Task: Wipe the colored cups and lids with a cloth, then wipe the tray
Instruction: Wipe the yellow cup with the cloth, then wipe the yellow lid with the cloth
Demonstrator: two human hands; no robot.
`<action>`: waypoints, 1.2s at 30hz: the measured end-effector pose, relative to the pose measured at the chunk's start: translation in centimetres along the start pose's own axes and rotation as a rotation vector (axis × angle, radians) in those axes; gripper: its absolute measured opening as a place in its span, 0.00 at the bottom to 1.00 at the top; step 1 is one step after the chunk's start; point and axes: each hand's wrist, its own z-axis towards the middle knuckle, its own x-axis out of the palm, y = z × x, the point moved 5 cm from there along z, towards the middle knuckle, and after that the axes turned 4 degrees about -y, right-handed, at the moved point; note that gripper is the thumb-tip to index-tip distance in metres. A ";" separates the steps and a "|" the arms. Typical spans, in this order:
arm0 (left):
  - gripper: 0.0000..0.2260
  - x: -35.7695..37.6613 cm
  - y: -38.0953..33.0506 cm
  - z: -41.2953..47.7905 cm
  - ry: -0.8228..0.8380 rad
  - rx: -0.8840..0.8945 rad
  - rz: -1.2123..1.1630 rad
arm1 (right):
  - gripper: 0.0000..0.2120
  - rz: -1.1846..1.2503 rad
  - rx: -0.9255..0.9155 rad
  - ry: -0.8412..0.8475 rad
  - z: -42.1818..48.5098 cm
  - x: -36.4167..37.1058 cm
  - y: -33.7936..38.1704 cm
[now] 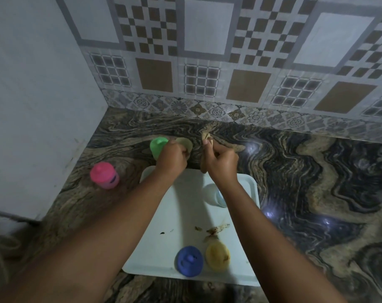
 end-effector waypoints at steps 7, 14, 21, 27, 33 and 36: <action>0.09 0.1 -0.3 0.3 -0.036 0.034 0.054 | 0.25 0.053 0.021 -0.028 0.0 -0.2 0.1; 0.09 -0.2 -0.8 -0.5 0.023 0.009 0.204 | 0.28 0.114 0.017 -0.017 -0.5 -0.2 0.3; 0.14 -4.8 -3.7 -4.7 -0.092 0.102 0.053 | 0.27 0.264 -0.037 0.049 -4.3 -3.1 4.1; 0.10 -5.2 -3.9 -14.6 -0.096 0.109 -0.190 | 0.26 0.363 -0.004 0.162 -12.3 -8.5 4.2; 0.10 1.0 -3.6 -22.2 0.106 0.245 -0.092 | 0.22 0.198 0.152 0.187 -18.3 -11.5 -3.0; 0.13 2.4 -3.8 -24.2 0.089 0.189 0.033 | 0.21 0.105 0.146 0.198 -19.9 -12.5 -4.5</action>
